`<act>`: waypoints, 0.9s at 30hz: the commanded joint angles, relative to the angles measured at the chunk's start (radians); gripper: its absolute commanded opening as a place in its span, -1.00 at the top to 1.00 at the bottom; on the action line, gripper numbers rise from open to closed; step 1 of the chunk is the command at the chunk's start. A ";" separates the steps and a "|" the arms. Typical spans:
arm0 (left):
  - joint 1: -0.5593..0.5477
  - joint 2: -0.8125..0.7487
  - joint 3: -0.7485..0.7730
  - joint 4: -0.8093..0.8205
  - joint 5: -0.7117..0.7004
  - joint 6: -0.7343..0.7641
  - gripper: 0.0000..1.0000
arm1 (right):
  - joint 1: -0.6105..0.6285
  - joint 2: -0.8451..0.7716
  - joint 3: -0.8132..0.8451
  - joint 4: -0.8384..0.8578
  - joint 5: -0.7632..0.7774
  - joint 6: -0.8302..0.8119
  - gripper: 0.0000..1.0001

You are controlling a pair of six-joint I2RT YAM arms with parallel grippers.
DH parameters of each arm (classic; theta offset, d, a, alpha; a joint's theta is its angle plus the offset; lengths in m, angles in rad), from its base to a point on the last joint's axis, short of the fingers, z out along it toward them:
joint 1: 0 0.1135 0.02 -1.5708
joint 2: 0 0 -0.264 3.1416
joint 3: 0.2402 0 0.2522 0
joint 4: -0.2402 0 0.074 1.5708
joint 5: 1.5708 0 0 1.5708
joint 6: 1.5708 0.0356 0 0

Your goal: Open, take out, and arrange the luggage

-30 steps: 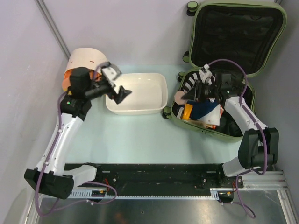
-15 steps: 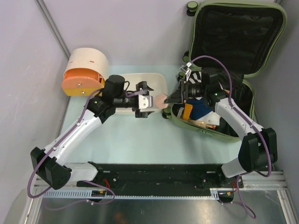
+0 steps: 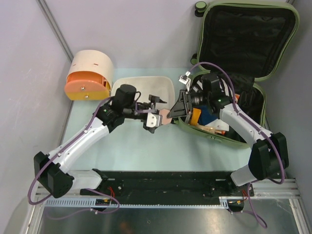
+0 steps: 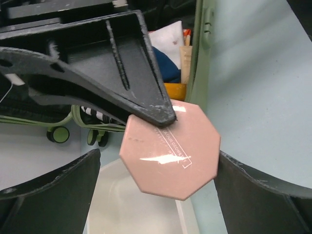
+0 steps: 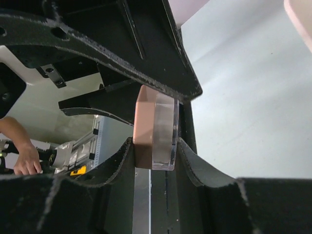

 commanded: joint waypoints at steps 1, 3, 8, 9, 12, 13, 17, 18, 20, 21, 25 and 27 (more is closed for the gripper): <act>-0.011 -0.038 -0.030 0.006 0.105 0.088 -0.89 | 0.027 0.012 0.028 -0.016 -0.078 -0.039 1.00; -0.014 -0.047 -0.046 0.006 0.136 0.100 -0.81 | 0.037 0.010 0.028 -0.034 -0.080 -0.060 1.00; -0.033 -0.096 -0.090 0.006 0.157 0.155 -0.75 | 0.046 0.007 0.028 -0.070 -0.075 -0.075 1.00; -0.037 -0.102 -0.092 0.008 0.165 0.157 -0.75 | 0.046 0.007 0.026 -0.070 -0.075 -0.080 1.00; -0.045 -0.119 -0.099 0.008 0.170 0.152 -0.75 | 0.053 0.009 0.025 -0.076 -0.085 -0.083 1.00; -0.048 -0.125 -0.102 0.006 0.168 0.151 -0.72 | 0.056 0.009 0.025 -0.073 -0.086 -0.083 1.00; -0.051 -0.125 -0.107 0.006 0.162 0.149 -0.38 | 0.063 0.013 0.025 -0.064 -0.089 -0.085 1.00; -0.051 -0.121 -0.107 0.006 0.158 0.147 -0.37 | 0.065 0.012 0.025 -0.061 -0.091 -0.085 1.00; -0.051 -0.116 -0.110 0.008 0.154 0.141 -0.34 | 0.066 0.013 0.026 -0.056 -0.095 -0.086 1.00; -0.051 -0.116 -0.109 0.008 0.153 0.140 -0.31 | 0.068 0.013 0.025 -0.056 -0.095 -0.086 1.00; -0.053 -0.112 -0.104 0.008 0.145 0.131 -0.01 | 0.070 0.016 0.026 -0.051 -0.091 -0.085 1.00; -0.053 -0.109 -0.098 0.006 0.136 0.112 0.18 | 0.062 0.015 0.025 -0.051 -0.072 -0.082 0.59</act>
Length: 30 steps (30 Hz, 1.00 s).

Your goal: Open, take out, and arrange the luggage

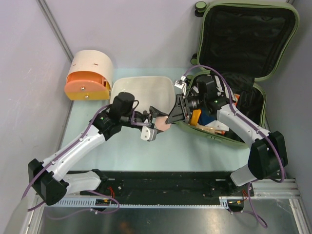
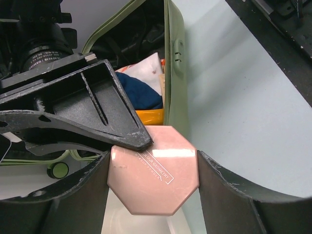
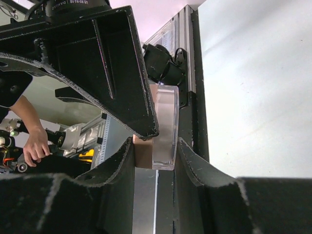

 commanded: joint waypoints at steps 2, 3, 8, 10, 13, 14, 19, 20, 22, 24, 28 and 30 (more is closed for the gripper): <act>-0.005 -0.003 0.026 0.016 0.006 -0.063 0.46 | -0.018 -0.002 0.025 0.036 0.003 0.009 0.08; -0.003 -0.002 0.032 0.016 -0.001 -0.098 0.59 | -0.033 -0.004 0.026 0.062 0.021 0.031 -0.23; 0.053 -0.007 0.052 0.037 -0.069 -0.390 1.00 | -0.187 0.004 0.028 0.168 0.084 0.147 -0.86; 0.098 -0.009 0.064 0.074 -0.087 -0.567 1.00 | -0.275 0.007 0.029 0.254 0.129 0.211 -0.96; 0.219 -0.013 0.095 0.110 -0.182 -0.776 0.99 | -0.372 0.012 0.049 0.260 0.196 0.215 -0.99; 0.291 -0.015 0.106 0.115 -0.222 -0.819 1.00 | -0.386 0.012 0.056 0.254 0.216 0.206 -0.99; 0.581 0.030 0.237 0.118 -0.547 -1.146 1.00 | -0.412 -0.001 0.066 0.136 0.259 0.114 -1.00; 0.680 0.046 0.254 0.118 -0.548 -1.181 1.00 | -0.411 -0.001 0.066 0.122 0.265 0.092 -0.99; 0.777 0.062 0.294 0.112 -0.542 -1.260 1.00 | -0.408 -0.005 0.066 0.104 0.268 0.077 -0.99; 0.879 0.100 0.317 0.108 -0.517 -1.298 1.00 | -0.406 -0.005 0.066 0.102 0.273 0.068 -0.99; 0.979 0.185 0.383 0.083 -0.532 -1.349 1.00 | -0.408 -0.001 0.068 0.101 0.273 0.068 -0.99; 1.009 0.221 0.403 0.078 -0.537 -1.352 1.00 | -0.406 0.001 0.068 0.093 0.274 0.060 -0.99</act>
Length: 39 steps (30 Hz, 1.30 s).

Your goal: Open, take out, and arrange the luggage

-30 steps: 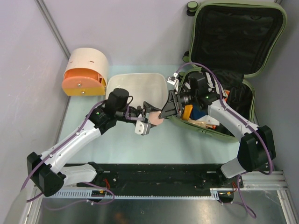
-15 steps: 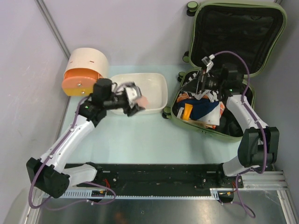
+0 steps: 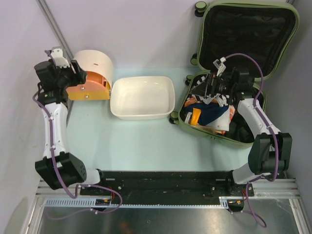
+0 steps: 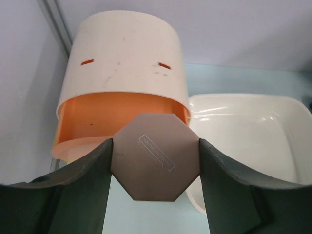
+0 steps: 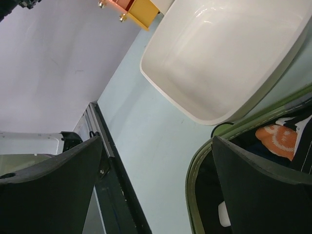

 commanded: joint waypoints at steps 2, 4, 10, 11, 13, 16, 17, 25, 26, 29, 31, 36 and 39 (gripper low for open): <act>0.058 0.113 0.097 -0.006 -0.046 -0.146 1.00 | 0.005 -0.013 0.040 -0.014 0.007 -0.037 -0.99; 0.072 0.174 0.141 -0.005 -0.043 -0.145 1.00 | 0.007 -0.014 0.040 -0.024 0.006 -0.046 -0.99; 0.080 0.288 0.250 0.014 -0.019 -0.119 1.00 | 0.014 -0.017 0.038 -0.056 0.010 -0.073 -0.99; 0.080 0.311 0.261 0.018 -0.016 -0.119 0.99 | 0.016 -0.014 0.038 -0.057 0.007 -0.076 -0.99; 0.080 0.330 0.287 0.032 -0.013 -0.117 0.99 | 0.016 -0.014 0.038 -0.060 0.007 -0.077 -0.99; 0.073 0.357 0.296 0.052 -0.016 -0.110 1.00 | 0.014 -0.011 0.038 -0.065 0.007 -0.079 -0.99; 0.072 0.360 0.293 0.057 -0.021 -0.105 1.00 | 0.014 -0.009 0.038 -0.067 0.006 -0.082 -0.99; 0.058 0.345 0.192 0.101 -0.032 -0.051 1.00 | 0.011 0.003 0.038 -0.060 -0.002 -0.079 -0.99; 0.060 0.341 0.183 0.101 -0.030 -0.044 0.99 | 0.011 0.003 0.038 -0.062 -0.002 -0.079 -0.99; 0.055 0.310 0.135 0.103 -0.044 -0.040 1.00 | 0.011 0.004 0.040 -0.068 0.003 -0.080 -0.99; 0.052 0.287 0.098 0.103 -0.044 -0.034 1.00 | 0.010 0.006 0.038 -0.067 0.004 -0.080 -0.99; 0.050 0.255 0.054 0.104 -0.033 -0.039 1.00 | 0.013 0.014 0.038 -0.054 0.004 -0.073 -0.99; 0.050 0.242 0.051 0.104 -0.033 -0.034 1.00 | 0.019 0.018 0.040 -0.050 0.003 -0.069 -0.99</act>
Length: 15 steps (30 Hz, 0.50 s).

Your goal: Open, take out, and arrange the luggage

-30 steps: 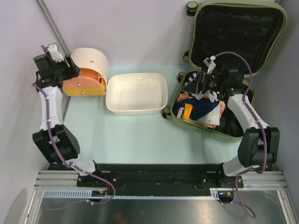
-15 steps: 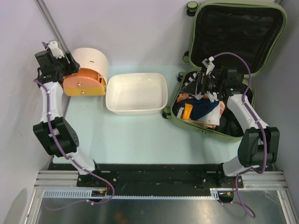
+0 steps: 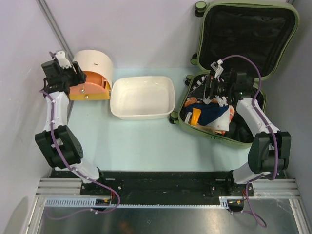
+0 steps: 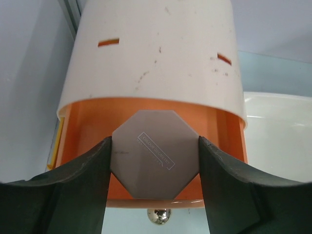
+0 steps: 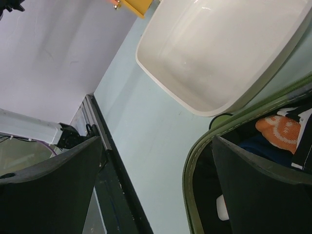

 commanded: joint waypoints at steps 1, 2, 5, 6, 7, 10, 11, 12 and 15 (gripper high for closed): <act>-0.010 -0.053 -0.013 -0.005 -0.002 -0.003 1.00 | 0.011 0.005 0.040 0.021 -0.004 -0.006 -0.99; -0.010 -0.055 -0.011 -0.005 -0.004 0.002 1.00 | 0.013 0.008 0.038 0.021 -0.004 -0.008 -0.99; -0.012 -0.041 -0.007 -0.003 -0.005 0.003 1.00 | 0.013 0.007 0.038 0.014 -0.003 -0.012 -0.99; -0.010 -0.026 0.007 -0.003 -0.005 0.002 0.79 | 0.016 0.008 0.040 0.014 -0.001 -0.015 -1.00; -0.010 -0.018 0.015 -0.005 0.001 0.000 0.57 | 0.016 0.008 0.038 0.017 -0.001 -0.014 -0.99; -0.010 0.007 0.056 -0.005 -0.001 -0.006 -0.34 | 0.016 0.007 0.040 0.017 -0.004 -0.015 -0.99; -0.012 0.010 0.067 -0.005 -0.002 -0.012 -0.49 | 0.014 0.005 0.038 0.014 -0.004 -0.017 -0.99; -0.010 0.011 0.088 -0.006 -0.002 -0.013 -0.64 | 0.016 0.004 0.040 0.013 -0.004 -0.018 -0.99; -0.012 -0.007 0.113 -0.008 0.007 -0.012 -0.75 | 0.014 0.002 0.040 0.005 -0.004 -0.025 -0.99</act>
